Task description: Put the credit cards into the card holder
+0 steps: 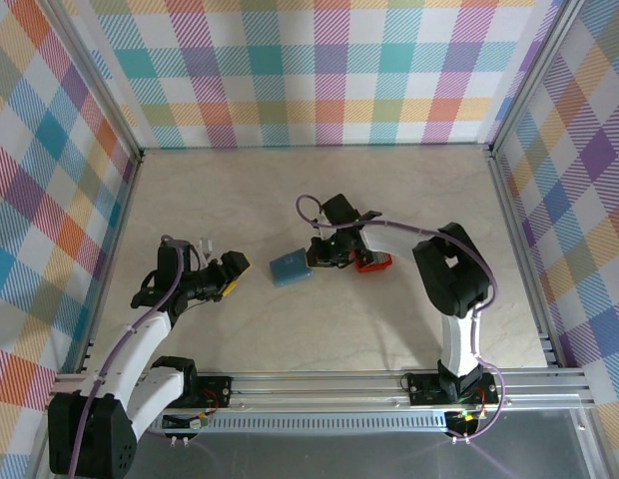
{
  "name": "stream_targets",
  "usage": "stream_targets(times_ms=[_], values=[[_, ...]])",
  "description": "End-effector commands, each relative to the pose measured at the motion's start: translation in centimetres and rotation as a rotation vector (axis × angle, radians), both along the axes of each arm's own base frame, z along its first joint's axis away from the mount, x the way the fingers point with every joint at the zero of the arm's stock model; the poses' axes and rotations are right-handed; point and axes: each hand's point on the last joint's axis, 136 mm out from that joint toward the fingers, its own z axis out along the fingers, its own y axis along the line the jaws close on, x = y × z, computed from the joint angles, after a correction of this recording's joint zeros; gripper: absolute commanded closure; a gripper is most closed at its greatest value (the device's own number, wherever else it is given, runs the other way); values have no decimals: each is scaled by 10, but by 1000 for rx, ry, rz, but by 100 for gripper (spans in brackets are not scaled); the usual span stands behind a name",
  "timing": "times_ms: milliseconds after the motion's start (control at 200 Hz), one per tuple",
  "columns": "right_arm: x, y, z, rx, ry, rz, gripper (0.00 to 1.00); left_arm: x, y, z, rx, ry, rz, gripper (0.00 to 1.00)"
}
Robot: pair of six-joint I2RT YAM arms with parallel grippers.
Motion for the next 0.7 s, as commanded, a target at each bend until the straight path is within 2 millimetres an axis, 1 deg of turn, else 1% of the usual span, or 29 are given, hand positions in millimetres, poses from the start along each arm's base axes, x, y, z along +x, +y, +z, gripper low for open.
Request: stream_targets(times_ms=[0, 90, 145, 205, 300, 390, 450, 500, 620, 695], values=[[7, 6, 67, 124, -228, 48, 100, 5, -6, 34, -57, -54, 10, 24], [5, 2, 105, 169, -403, 77, 100, 13, -3, 69, -87, -106, 74, 28], [4, -1, 123, 170, -522, 109, 100, 15, -1, 91, -129, -126, 124, 30], [0, -3, 140, 150, -669, 159, 100, 18, -1, 112, -198, -127, 165, 31], [-7, -8, 165, 110, -934, 242, 100, 21, -5, 138, -295, -118, 196, 33], [-12, -14, 192, 71, -1179, 307, 100, 22, -5, 158, -354, -115, 230, 33], [-13, -19, 210, 28, -1304, 335, 100, 23, -6, 172, -396, -111, 244, 32], [-14, -22, 224, -16, -1395, 362, 100, 24, -9, 179, -430, -88, 247, 30], [-19, -24, 252, -102, -1614, 428, 100, 23, -26, 192, -479, -40, 202, 26], [-22, -22, 262, -149, -1719, 466, 100, 20, -40, 200, -489, -23, 154, 24]])
